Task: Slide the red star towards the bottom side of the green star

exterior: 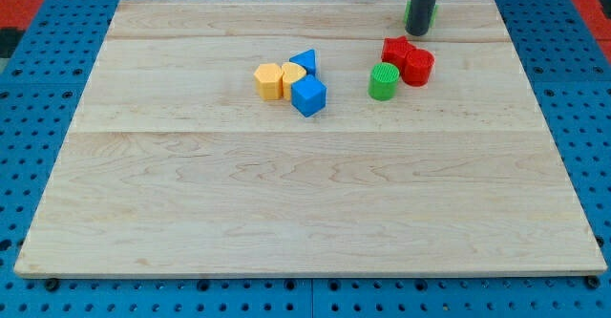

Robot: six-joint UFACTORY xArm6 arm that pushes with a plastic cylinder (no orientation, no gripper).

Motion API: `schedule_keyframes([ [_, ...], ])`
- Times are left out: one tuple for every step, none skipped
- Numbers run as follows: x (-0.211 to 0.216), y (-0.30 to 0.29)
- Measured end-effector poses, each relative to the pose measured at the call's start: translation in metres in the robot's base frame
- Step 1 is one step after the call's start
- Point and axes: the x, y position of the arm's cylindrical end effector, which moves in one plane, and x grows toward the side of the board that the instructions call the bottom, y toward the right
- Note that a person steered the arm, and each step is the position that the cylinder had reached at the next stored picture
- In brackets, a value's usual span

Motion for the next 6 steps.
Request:
schedule_keyframes([
  [0.000,-0.002],
  [0.000,-0.047],
  [0.019,-0.088],
  [0.056,-0.087],
  [0.080,-0.056],
  [0.075,-0.046],
])
